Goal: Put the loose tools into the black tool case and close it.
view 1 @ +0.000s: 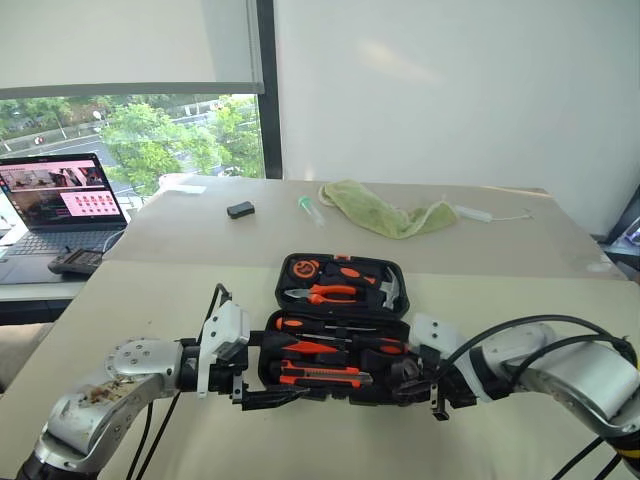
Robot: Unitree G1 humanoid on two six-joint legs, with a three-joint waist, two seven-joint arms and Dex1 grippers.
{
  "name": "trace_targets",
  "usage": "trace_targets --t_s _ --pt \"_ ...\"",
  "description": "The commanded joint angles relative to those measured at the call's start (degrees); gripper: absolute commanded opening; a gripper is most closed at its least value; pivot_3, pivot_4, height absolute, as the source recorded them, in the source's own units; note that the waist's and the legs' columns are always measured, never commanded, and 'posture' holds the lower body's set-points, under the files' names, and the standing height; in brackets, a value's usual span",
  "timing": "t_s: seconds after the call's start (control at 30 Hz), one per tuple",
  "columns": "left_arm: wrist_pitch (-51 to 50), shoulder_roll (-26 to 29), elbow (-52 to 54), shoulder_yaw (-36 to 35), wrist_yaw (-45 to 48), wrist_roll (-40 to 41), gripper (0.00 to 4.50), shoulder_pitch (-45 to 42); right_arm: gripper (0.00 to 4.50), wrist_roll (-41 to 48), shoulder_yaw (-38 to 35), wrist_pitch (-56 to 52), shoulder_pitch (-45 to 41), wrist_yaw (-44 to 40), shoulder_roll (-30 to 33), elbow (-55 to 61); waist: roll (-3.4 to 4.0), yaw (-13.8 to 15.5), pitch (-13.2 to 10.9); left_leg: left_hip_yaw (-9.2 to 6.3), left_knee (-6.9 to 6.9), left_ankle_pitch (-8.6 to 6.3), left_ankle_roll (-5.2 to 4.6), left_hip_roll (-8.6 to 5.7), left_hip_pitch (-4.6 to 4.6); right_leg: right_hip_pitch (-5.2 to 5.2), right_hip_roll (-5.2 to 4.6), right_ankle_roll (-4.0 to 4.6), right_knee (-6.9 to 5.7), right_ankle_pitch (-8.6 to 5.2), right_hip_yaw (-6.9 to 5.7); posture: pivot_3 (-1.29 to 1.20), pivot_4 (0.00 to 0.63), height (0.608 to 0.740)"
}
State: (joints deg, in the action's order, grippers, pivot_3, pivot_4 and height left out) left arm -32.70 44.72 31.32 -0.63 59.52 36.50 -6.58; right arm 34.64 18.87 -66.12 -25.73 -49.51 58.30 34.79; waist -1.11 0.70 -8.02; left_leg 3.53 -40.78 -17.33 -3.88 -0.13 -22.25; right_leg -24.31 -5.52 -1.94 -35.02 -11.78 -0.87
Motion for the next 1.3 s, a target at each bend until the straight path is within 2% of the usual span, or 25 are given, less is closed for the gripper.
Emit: trace_targets --t_s 0.03,0.13,0.2,0.27,0.3,0.47,0.57,0.63,0.7,0.73,0.8,0.87,0.97,1.0,1.1,1.2,1.3 --pt "1.05 -0.01 2.64 0.01 -0.75 -0.14 4.17 1.15 0.01 -2.99 3.34 0.63 -1.64 -0.75 -0.09 -1.16 0.0 -0.02 0.0 0.0 0.01 0.0 0.01 0.01 0.0 0.0 0.01 0.0 0.0 0.0 -0.01 0.0 0.15 0.74" --pt "0.69 -0.02 3.52 -0.07 -1.4 -0.07 4.17 1.54 0.01 -5.73 5.8 2.7 -3.13 -1.48 -0.63 -3.53 -0.01 0.04 0.0 0.0 0.01 0.01 0.02 0.02 0.02 0.0 0.02 0.0 0.0 0.0 -0.02 0.0 0.15 0.74" --pt "0.77 0.14 3.7 -0.14 -1.73 -0.33 4.17 2.03 0.8 -7.03 6.88 4.02 -3.72 -2.0 -1.1 -4.68 -0.03 -0.02 0.01 -0.02 0.01 0.01 0.01 0.03 0.05 0.05 0.02 0.0 0.0 0.0 -0.04 0.0 0.15 0.74" --pt "0.58 0.27 3.78 -0.43 -2.14 -0.22 4.17 2.44 1.27 -5.36 5.4 2.62 -4.12 -2.61 -2.14 -4.36 -0.03 -0.03 0.02 -0.01 0.01 -0.01 -0.01 0.02 0.07 0.06 0.0 0.01 -0.01 0.0 -0.01 0.0 0.15 0.74" --pt "0.5 0.24 3.65 -0.63 -2.43 -0.19 4.17 2.63 1.65 -4.12 4.11 1.65 -4.37 -3.1 -2.32 -3.81 -0.04 -0.03 0.02 -0.01 0.0 0.0 -0.01 0.02 0.09 0.06 0.01 0.02 -0.02 0.01 -0.01 0.0 0.15 0.74" --pt "0.65 -0.79 1.74 -0.99 -3.95 -0.18 4.17 3.26 1.65 2.08 -2.96 -1.21 -4.19 -5.39 -1.74 -0.38 0.0 0.02 -0.01 -0.03 0.02 0.01 0.02 0.06 0.06 -0.01 0.02 0.03 -0.08 0.03 -0.03 0.0 0.15 0.74" --pt "-1.17 -2.94 -0.73 -1.59 -7.73 0.21 4.17 1.92 1.65 7.71 -11.47 -2.84 -2.69 -4.16 -3.84 0.41 0.0 0.06 -0.01 -0.04 0.04 0.0 0.01 0.07 0.03 -0.02 0.01 0.03 -0.04 0.04 -0.04 0.0 0.15 0.74" --pt "-4.0 -5.82 -3.38 -1.59 -14.15 -1.17 4.17 -1.17 1.65 7.52 -19.56 -0.11 -1.05 1.6 -9.02 -2.49 -0.02 0.14 -0.01 -0.05 0.04 -0.01 -0.01 0.06 0.02 0.01 -0.02 0.02 -0.02 0.05 -0.04 0.0 0.15 0.74" --pt "-7.66 -8.46 -6.2 -0.58 -20.76 -3.75 4.17 -4.85 1.65 2.81 -24.56 4.02 0.5 8.51 -12.56 -6.56 -0.06 0.47 -0.01 -0.08 0.02 -0.01 -0.01 0.05 0.05 0.09 -0.02 -0.03 -0.03 0.08 -0.03 0.0 0.15 0.74" --pt "-9.04 -10.61 -7.61 -0.29 -24.42 -4.93 4.17 -7.19 2.06 0.54 -24.9 5.33 1.64 10.03 -12.42 -7.73 -0.06 0.53 -0.01 -0.08 -0.04 0.01 0.01 0.02 0.02 0.07 -0.01 -0.07 -0.05 0.18 -0.01 0.0 0.15 0.74" --pt "-11.82 -14.24 -9.53 -0.51 -29.96 -5.97 4.17 -10.68 2.41 -1.14 -25.05 6.06 2.8 11.61 -12.62 -8.81 -0.06 1.0 -0.01 -0.07 -0.04 0.07 -0.04 -0.08 0.01 0.1 -0.02 -0.1 -0.02 0.27 -0.01 0.0 0.15 0.74" --pt "-16.56 -19.73 -14.2 -0.6 -39.12 -9.0 4.17 -16.65 2.99 -4.45 -24.22 6.0 1.09 16.27 -14.22 -12.59 -0.08 0.9 -0.01 -0.03 -0.04 0.08 -0.04 -0.07 -0.01 0.06 0.01 -0.1 0.01 0.28 0.0 0.0 0.15 0.74" --pt "-20.54 -23.79 -19.23 -0.47 -45.31 -12.09 4.17 -22.66 4.09 -6.44 -23.1 4.18 -2.19 19.45 -16.14 -17.17 -0.14 0.49 -0.04 -0.03 -0.07 0.21 0.14 -0.11 -0.14 -0.04 0.08 -0.16 -0.01 0.37 0.02 0.0 0.15 0.74" --pt "-22.72 -24.97 -23.78 0.25 -48.08 -14.27 4.17 -26.72 4.35 -7.25 -22.48 3.49 -4.85 20.92 -17.9 -20.81 -0.13 0.2 -0.05 -0.02 -0.07 0.35 0.37 -0.11 -0.1 -0.04 0.11 -0.16 -0.04 0.36 0.06 0.0 0.15 0.74" --pt "-26.51 -26.32 -35.34 1.49 -50.0 -17.28 4.17 -35.61 4.35 -9.14 -20.38 3.68 -11.3 22.04 -21.73 -31.16 -0.17 -0.39 -0.08 0.01 -0.02 0.37 0.38 -0.11 -0.09 -0.06 0.26 -0.12 -0.03 0.39 0.06 0.0 0.15 0.74" --pt "-27.97 -26.49 -42.34 0.79 -49.64 -18.3 4.17 -39.6 4.35 -11.45 -18.96 5.24 -14.88 21.95 -23.51 -39.3 -0.16 -0.74 -0.07 -0.01 0.11 0.35 0.26 -0.06 -0.05 -0.07 0.33 -0.08 -0.04 0.39 0.03 0.0 0.15 0.74" --pt "-28.09 -26.7 -48.48 0.03 -49.06 -18.93 4.17 -43.12 4.35 -12.51 -18.33 5.51 -18.74 21.05 -25.19 -47.23 -0.15 -0.94 -0.07 0.01 0.2 0.56 0.62 -0.06 -0.14 -0.13 0.33 -0.09 -0.09 0.39 0.01 0.0 0.15 0.74"
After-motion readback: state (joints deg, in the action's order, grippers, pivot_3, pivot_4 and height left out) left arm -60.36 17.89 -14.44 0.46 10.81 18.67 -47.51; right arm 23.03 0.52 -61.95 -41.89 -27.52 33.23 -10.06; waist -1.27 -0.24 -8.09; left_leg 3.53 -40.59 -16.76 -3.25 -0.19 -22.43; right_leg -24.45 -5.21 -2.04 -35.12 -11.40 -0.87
